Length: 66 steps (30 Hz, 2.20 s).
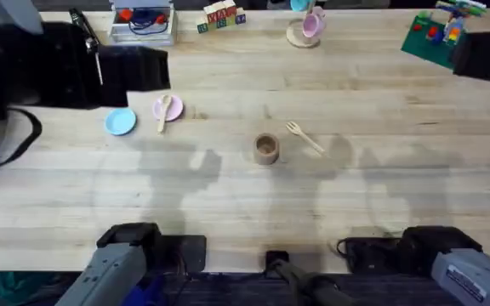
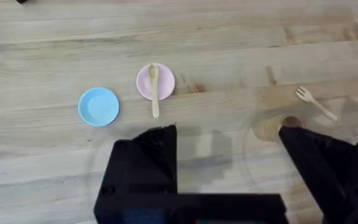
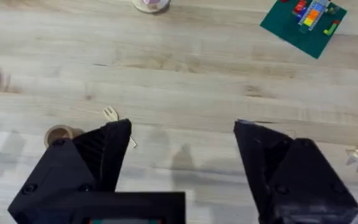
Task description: Pick up a utensil and set it on the pink plate, then put the other utensil in the container.
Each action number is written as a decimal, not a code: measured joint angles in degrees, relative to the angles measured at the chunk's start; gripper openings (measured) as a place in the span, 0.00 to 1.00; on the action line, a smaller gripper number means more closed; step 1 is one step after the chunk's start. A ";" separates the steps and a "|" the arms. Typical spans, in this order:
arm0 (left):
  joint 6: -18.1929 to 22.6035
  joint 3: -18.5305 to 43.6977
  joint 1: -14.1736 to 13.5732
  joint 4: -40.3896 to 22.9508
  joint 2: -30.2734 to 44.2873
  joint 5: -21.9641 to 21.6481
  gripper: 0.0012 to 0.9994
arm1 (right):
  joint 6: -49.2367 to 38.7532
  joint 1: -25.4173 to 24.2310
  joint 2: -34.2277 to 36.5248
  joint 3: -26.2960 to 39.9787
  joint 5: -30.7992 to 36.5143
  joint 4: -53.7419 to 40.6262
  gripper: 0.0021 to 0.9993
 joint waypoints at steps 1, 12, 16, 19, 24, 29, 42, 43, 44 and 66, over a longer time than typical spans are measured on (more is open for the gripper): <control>0.69 0.09 0.00 -0.71 0.02 0.01 1.00 | 0.00 0.00 0.00 0.00 -0.01 0.15 1.00; 22.09 0.15 0.00 -8.46 0.11 8.65 0.99 | -0.70 0.00 0.00 0.02 0.01 0.25 1.00; 27.21 0.15 0.00 -9.91 0.11 12.41 0.99 | -1.12 0.00 0.00 0.02 -0.01 0.23 1.00; 28.97 0.15 0.00 -10.26 0.13 13.23 0.99 | -1.53 0.00 0.00 0.00 0.01 0.23 1.00; 30.37 0.15 0.00 -10.66 0.11 13.60 0.99 | -1.98 0.00 0.00 0.02 0.01 0.23 1.00; 37.40 0.17 0.00 -14.12 0.11 13.73 0.99 | -2.42 0.00 0.00 0.02 -0.01 -1.93 1.00; 54.39 0.19 0.00 -19.81 0.11 17.11 0.99 | -10.89 -0.11 4.70 0.13 -6.57 -7.37 1.00; 55.28 0.19 0.00 -19.81 0.11 17.70 0.99 | -11.22 -0.11 5.55 0.13 -6.92 -8.03 1.00; 56.10 0.19 0.00 -19.81 0.11 18.30 0.99 | -11.39 -0.11 6.63 0.13 -7.26 -8.92 1.00; 59.60 0.19 0.00 -21.08 0.11 23.06 0.99 | -14.29 7.85 19.54 -7.09 -8.19 -1.57 1.00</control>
